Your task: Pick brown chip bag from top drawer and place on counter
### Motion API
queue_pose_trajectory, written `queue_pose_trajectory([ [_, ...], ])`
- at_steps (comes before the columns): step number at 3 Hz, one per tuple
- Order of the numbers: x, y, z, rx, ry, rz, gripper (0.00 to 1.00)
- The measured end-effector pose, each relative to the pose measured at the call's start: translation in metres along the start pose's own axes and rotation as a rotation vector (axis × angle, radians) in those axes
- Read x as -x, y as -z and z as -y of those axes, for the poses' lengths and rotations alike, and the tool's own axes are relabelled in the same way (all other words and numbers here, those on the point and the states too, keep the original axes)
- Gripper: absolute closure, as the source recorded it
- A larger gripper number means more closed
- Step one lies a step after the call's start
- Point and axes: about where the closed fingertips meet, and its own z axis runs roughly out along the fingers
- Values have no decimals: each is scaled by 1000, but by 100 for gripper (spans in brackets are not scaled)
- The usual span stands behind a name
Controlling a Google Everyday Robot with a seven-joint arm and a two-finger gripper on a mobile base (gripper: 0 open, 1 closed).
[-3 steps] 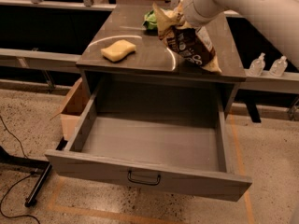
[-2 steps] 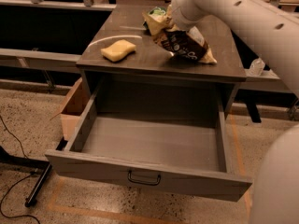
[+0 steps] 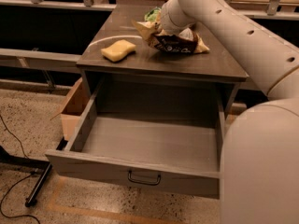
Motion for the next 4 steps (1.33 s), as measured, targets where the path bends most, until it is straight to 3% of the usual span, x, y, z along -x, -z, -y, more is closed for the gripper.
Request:
queue_pose_trajectory([
  [2,-18,2,-7,18,-126,-7,12],
  [3,-36,28,-10,2,-183,-48,0],
  [4,-54,67,-18,-20,-225,-105,0],
])
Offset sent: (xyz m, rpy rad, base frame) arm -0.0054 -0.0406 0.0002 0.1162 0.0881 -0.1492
